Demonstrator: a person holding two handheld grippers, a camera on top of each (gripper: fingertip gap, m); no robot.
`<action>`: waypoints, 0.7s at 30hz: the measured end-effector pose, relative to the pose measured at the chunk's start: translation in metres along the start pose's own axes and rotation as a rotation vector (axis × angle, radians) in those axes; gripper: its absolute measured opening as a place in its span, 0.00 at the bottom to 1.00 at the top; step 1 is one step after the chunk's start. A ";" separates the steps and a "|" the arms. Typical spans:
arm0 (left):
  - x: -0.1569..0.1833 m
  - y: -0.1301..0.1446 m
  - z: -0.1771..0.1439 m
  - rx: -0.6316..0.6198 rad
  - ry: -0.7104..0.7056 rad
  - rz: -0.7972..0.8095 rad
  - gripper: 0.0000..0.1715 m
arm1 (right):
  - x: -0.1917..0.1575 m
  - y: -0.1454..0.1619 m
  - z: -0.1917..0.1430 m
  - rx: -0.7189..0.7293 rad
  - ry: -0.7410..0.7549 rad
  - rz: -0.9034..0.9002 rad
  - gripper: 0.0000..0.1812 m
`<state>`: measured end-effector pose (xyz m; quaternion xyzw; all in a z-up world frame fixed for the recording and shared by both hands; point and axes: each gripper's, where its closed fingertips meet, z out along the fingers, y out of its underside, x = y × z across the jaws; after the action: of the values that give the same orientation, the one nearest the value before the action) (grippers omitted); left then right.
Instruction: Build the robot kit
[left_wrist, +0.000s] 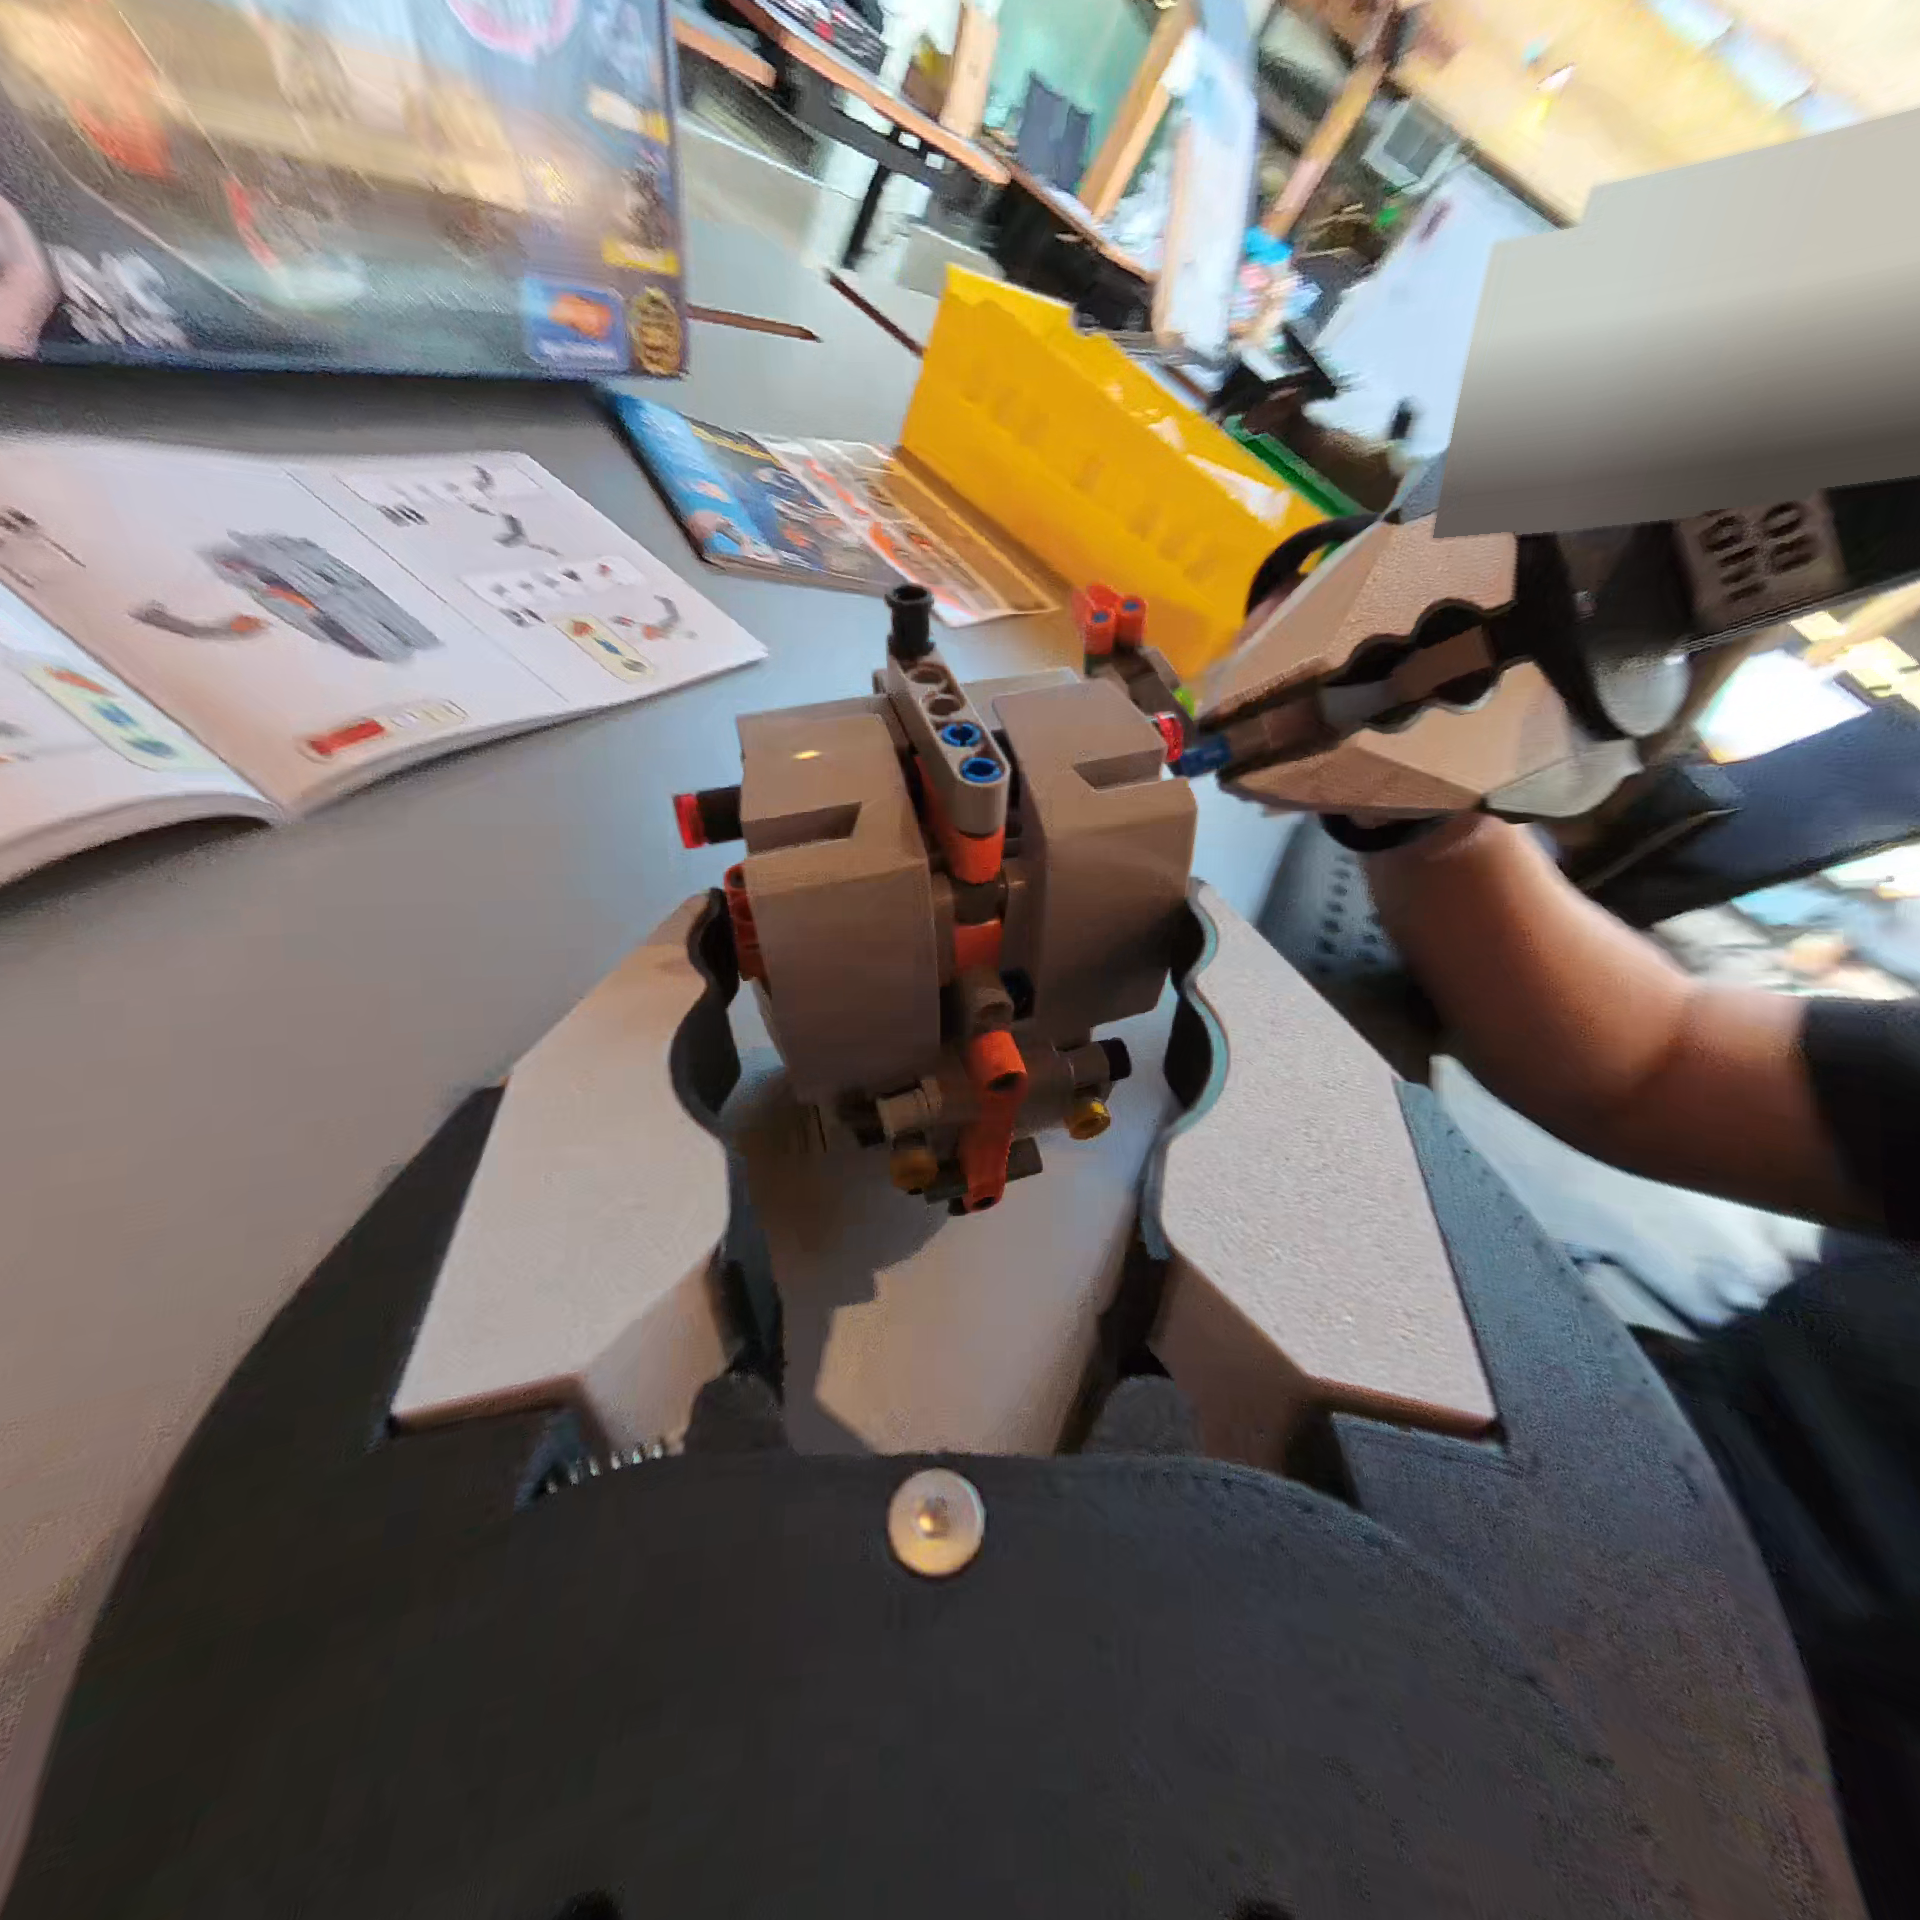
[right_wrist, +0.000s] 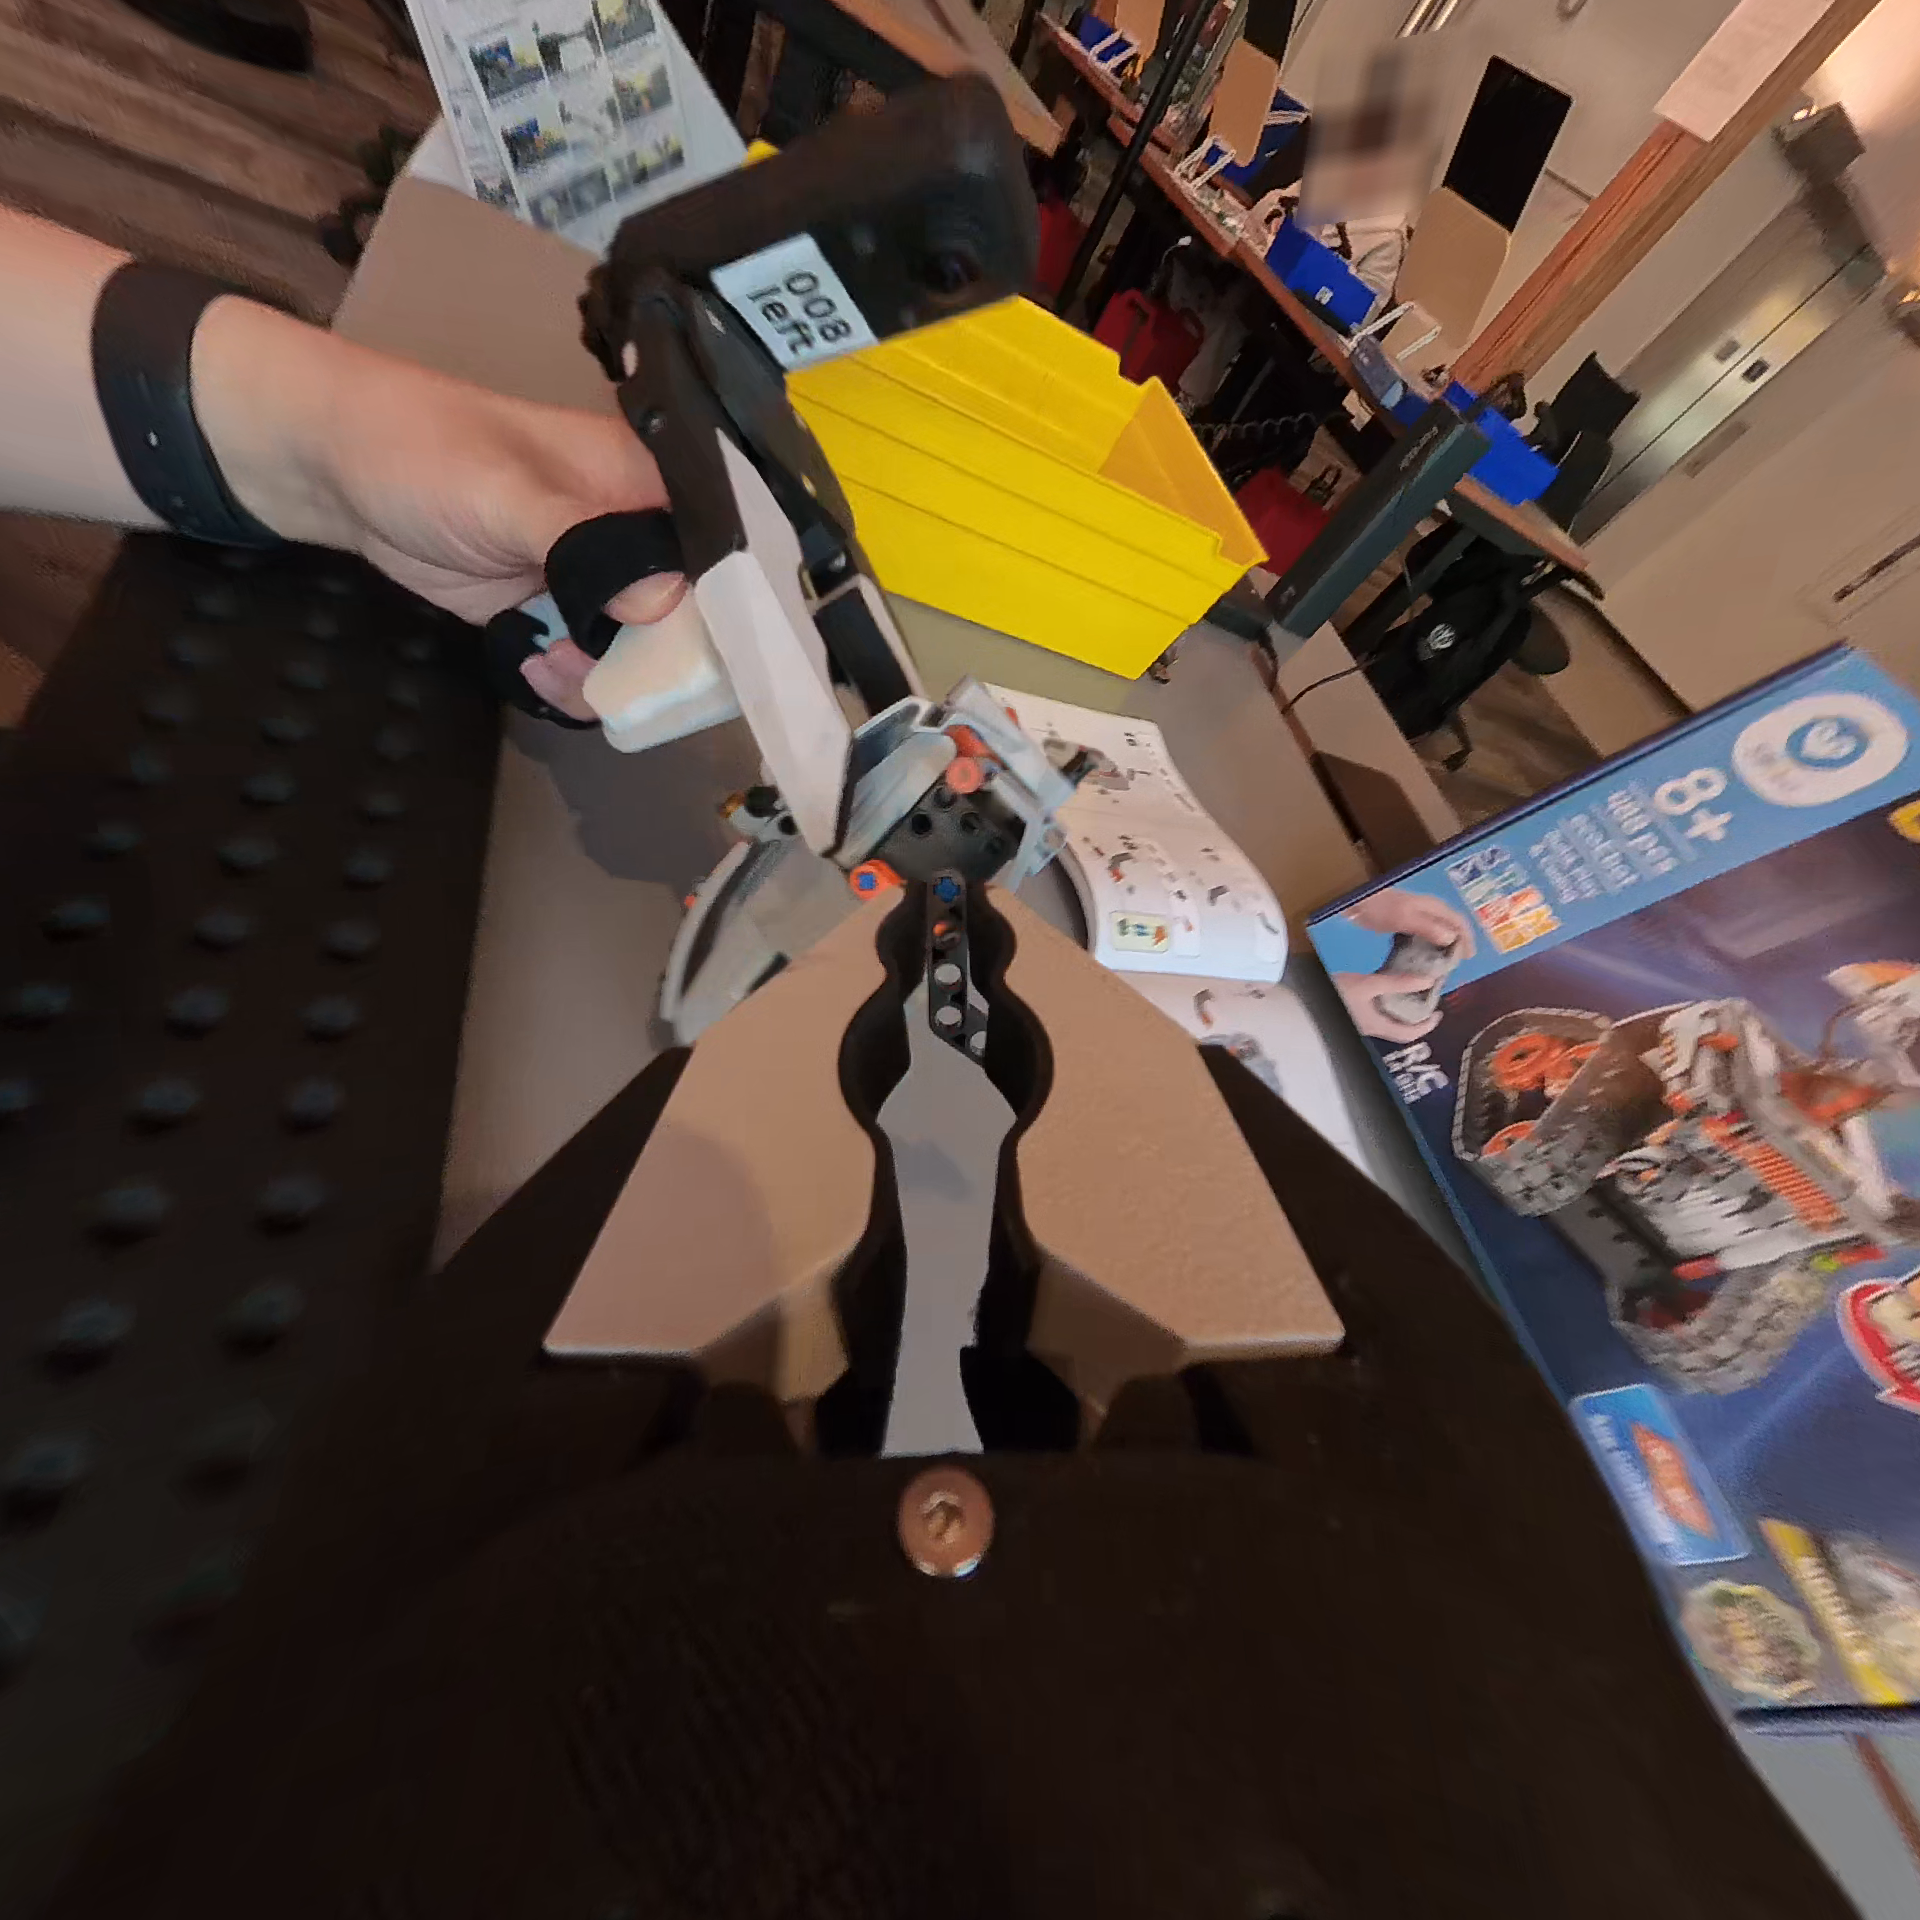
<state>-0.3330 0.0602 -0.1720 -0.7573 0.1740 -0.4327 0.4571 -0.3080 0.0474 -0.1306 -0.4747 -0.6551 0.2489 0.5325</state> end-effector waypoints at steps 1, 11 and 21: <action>-0.001 0.000 -0.001 -0.009 0.058 -0.050 0.48 | 0.003 -0.001 0.004 -0.019 -0.002 -0.038 0.04; -0.011 0.002 0.002 -0.021 0.181 -0.245 0.49 | 0.008 0.000 0.045 -0.193 -0.121 -0.141 0.04; -0.020 0.014 0.006 -0.040 0.194 -0.396 0.48 | 0.007 0.014 0.063 -0.413 -0.273 -0.056 0.04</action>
<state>-0.3376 0.0696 -0.1955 -0.7406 0.0734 -0.5812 0.3290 -0.3614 0.0710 -0.1586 -0.5172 -0.7708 0.1569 0.3374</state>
